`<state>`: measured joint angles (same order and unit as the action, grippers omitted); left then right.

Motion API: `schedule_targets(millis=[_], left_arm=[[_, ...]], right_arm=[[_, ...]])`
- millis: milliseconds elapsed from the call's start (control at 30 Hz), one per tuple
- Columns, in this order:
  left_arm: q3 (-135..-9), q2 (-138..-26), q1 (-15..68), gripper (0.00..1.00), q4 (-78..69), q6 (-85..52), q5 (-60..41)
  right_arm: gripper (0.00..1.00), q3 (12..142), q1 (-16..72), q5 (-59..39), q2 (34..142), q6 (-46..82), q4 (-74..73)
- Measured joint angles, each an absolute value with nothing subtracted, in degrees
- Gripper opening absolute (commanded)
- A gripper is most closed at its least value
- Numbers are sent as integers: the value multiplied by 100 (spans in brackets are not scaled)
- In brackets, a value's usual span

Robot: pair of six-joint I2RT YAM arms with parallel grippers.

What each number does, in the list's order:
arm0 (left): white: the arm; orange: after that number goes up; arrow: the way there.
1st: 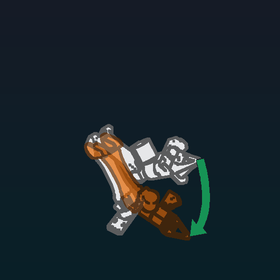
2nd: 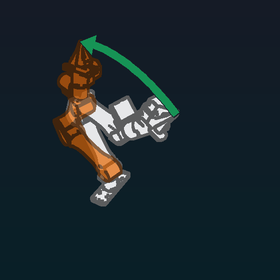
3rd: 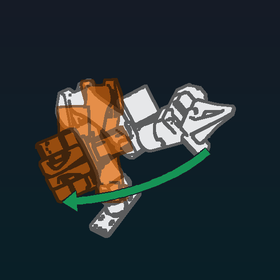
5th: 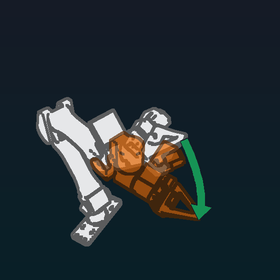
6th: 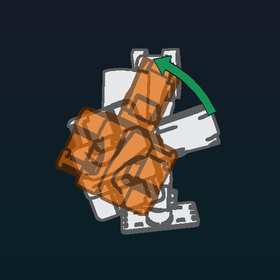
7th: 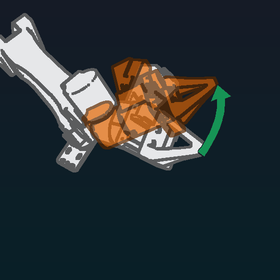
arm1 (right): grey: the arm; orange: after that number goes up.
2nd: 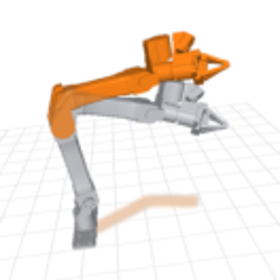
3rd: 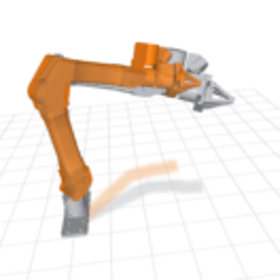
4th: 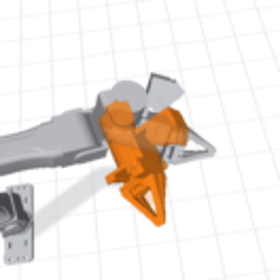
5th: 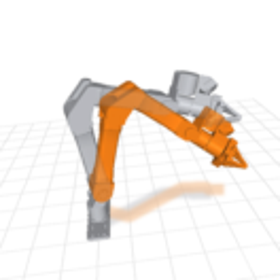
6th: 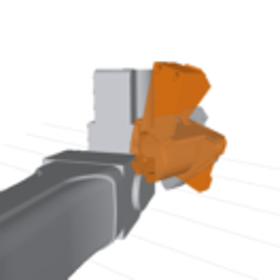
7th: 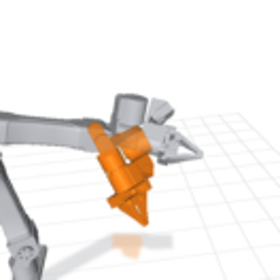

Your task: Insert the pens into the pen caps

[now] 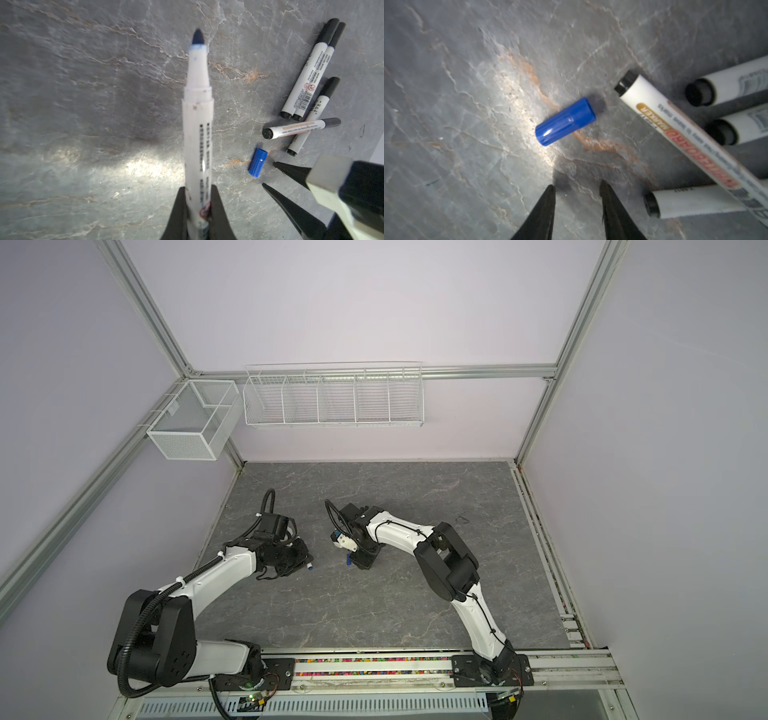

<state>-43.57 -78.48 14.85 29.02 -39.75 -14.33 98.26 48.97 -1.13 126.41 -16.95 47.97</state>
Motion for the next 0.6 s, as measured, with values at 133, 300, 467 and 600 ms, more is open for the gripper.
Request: schedule_targets(millis=[133, 300, 467, 600], left_arm=[[-4357, -7789, 1485, 0, 2947, -3918, -1367], [-4357, -7776, 1483, 0, 3020, -3837, -1321], [-4357, -7776, 1483, 0, 3096, -3756, -1262], [-4357, -7765, 1476, 0, 3177, -3712, -1192]], right_arm=[[40, 9830, 4984, 121, 12654, -1763, 4720], [40, 9948, 5011, 279, 12717, -1876, 4633], [40, 10232, 5033, 322, 12827, -1975, 4532], [41, 10374, 5118, 296, 12853, -2023, 4517]])
